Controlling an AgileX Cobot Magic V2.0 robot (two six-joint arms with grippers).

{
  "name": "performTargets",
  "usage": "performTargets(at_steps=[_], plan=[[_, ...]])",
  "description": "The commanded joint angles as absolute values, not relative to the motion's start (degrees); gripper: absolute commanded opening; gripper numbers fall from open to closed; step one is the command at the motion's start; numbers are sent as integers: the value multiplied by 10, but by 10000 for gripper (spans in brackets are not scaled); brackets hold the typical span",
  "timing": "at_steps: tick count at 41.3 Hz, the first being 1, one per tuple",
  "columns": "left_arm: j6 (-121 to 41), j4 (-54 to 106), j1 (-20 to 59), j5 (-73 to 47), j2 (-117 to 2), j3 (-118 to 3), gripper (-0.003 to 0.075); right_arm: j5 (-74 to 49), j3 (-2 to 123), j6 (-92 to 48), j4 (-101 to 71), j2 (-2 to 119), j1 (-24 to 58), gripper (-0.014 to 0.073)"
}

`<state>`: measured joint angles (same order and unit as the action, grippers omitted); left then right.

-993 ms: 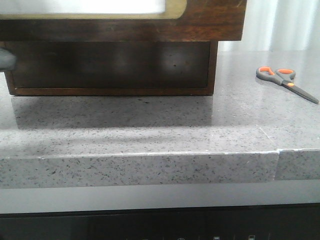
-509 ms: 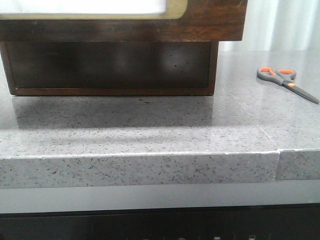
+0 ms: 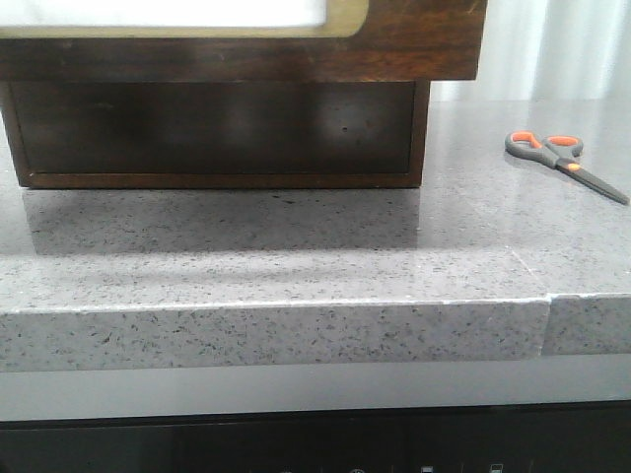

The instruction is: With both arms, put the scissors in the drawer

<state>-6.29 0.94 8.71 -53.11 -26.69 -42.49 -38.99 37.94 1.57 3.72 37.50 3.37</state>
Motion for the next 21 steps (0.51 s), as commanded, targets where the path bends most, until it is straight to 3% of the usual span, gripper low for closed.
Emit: performTargets(at_steps=[1,10,21], plan=[[-56,9,132,-485,-271,-445,564,-347,398,10,44,379,29,475],[-56,15,228,-473,-271,-445,564,-361,421,11,44,390,29,475],[-56,64,247,-466,-271,-445,564,-443,521,21,44,527,29,475]])
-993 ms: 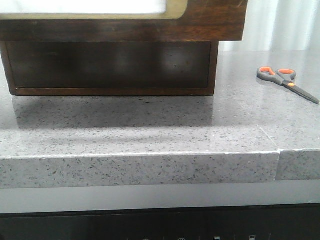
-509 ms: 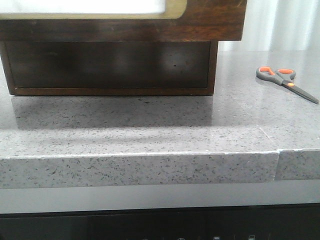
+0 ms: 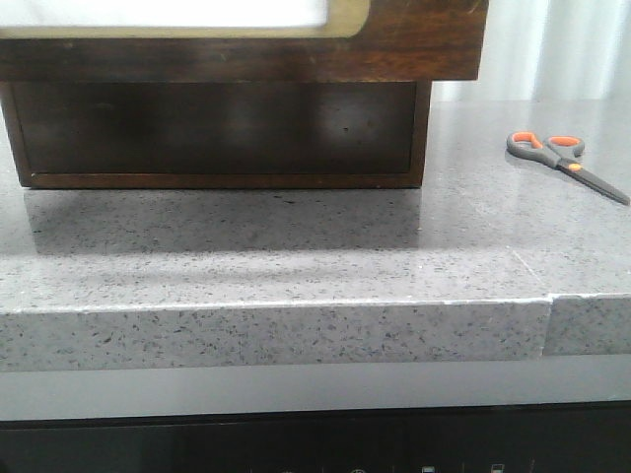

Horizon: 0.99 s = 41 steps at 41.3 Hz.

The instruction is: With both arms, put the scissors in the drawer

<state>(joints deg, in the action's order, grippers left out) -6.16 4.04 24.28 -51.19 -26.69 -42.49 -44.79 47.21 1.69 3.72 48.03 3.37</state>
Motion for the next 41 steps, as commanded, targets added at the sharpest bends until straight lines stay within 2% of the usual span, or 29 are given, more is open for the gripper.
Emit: performTargets(at_steps=[1,22,41], plan=[[-56,65,247,-466,-271,-445,564,-451,535,22,43,541,29,475],[-56,66,247,-468,-271,-445,564,-488,751,22,0,839,29,475],[-56,66,247,-468,-271,-445,564,-489,858,21,-10,999,29,475]])
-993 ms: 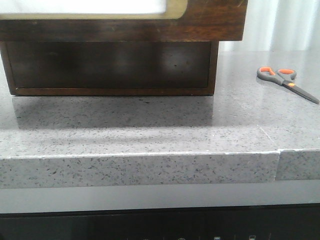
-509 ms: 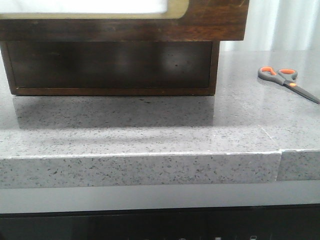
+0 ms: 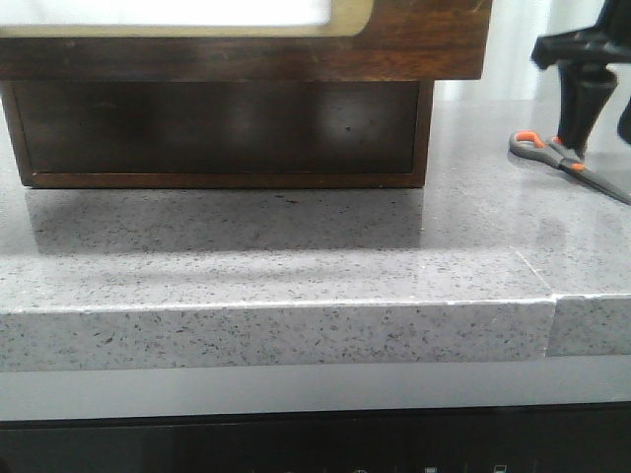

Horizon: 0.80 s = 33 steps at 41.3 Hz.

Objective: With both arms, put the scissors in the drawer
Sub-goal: 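Lower the right gripper and grasp the orange-handled scissors at the pivot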

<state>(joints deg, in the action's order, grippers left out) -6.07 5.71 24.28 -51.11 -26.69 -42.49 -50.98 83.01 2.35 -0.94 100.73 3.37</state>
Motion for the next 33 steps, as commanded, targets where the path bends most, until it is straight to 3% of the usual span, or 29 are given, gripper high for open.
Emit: performTargets(at_steps=[1,15,27,33], plan=[[-56,66,247,-468,-271,-445,564,-487,861,21,-10,1004,29,475],[-56,66,247,-468,-271,-445,564,-474,876,21,-10,1047,29,336],[-56,66,247,-468,-271,-445,564,-474,876,21,-10,1048,29,43],[-56,66,247,-468,-271,-445,564,-477,876,21,-10,1042,29,36]])
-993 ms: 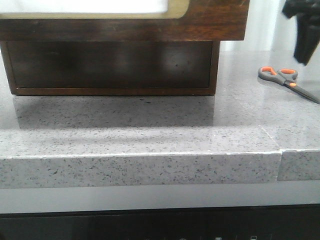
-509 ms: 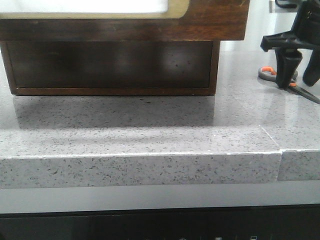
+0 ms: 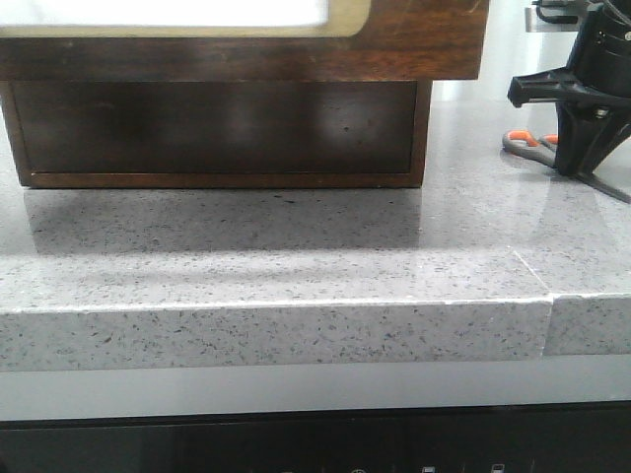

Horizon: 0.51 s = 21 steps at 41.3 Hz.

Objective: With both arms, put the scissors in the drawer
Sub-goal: 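Lower the right gripper and grasp the orange-handled scissors at the pivot, then lift the scissors with the right gripper and carry them over the drawer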

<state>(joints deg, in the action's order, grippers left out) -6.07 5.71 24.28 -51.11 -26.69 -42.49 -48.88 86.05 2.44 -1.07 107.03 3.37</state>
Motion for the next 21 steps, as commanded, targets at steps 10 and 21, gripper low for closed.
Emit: performTargets(at_steps=[10,21], plan=[[-56,66,247,-468,-271,-445,564,-471,876,10,-10,971,29,36],[-56,66,247,-468,-271,-445,564,-448,876,6,-10,857,29,36]])
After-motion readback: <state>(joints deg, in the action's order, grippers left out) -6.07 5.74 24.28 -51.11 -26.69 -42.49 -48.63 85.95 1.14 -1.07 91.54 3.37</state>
